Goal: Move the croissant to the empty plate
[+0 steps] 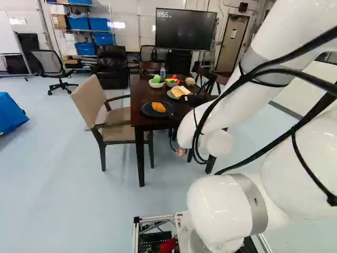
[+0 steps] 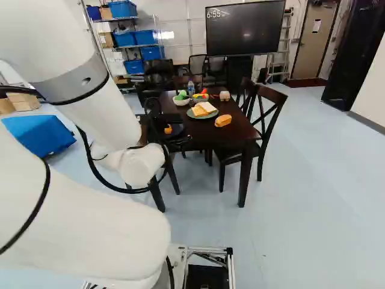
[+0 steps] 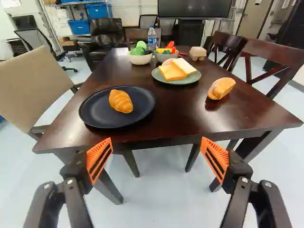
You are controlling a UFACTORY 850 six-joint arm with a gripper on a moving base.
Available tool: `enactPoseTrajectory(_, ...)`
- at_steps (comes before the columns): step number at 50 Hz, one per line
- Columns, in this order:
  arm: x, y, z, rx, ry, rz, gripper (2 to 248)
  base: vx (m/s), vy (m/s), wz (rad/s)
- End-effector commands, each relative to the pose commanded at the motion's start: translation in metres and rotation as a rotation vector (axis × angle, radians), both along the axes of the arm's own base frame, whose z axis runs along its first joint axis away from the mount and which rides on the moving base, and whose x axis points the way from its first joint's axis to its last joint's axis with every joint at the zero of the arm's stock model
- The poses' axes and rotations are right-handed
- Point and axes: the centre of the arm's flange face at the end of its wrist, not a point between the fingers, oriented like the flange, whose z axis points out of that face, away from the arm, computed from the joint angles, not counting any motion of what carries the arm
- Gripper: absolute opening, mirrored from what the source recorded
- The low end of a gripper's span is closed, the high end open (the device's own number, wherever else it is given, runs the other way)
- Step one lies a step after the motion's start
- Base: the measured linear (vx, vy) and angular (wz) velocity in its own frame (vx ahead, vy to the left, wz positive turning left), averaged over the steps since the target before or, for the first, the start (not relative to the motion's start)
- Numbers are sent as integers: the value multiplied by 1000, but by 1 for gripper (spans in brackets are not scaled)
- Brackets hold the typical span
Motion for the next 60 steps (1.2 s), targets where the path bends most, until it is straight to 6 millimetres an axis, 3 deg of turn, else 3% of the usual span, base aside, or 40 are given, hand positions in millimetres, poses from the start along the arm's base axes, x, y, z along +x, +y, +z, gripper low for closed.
enactPoseTrajectory(60,-1,0,0,1,-3,-1,247,0,0,0)
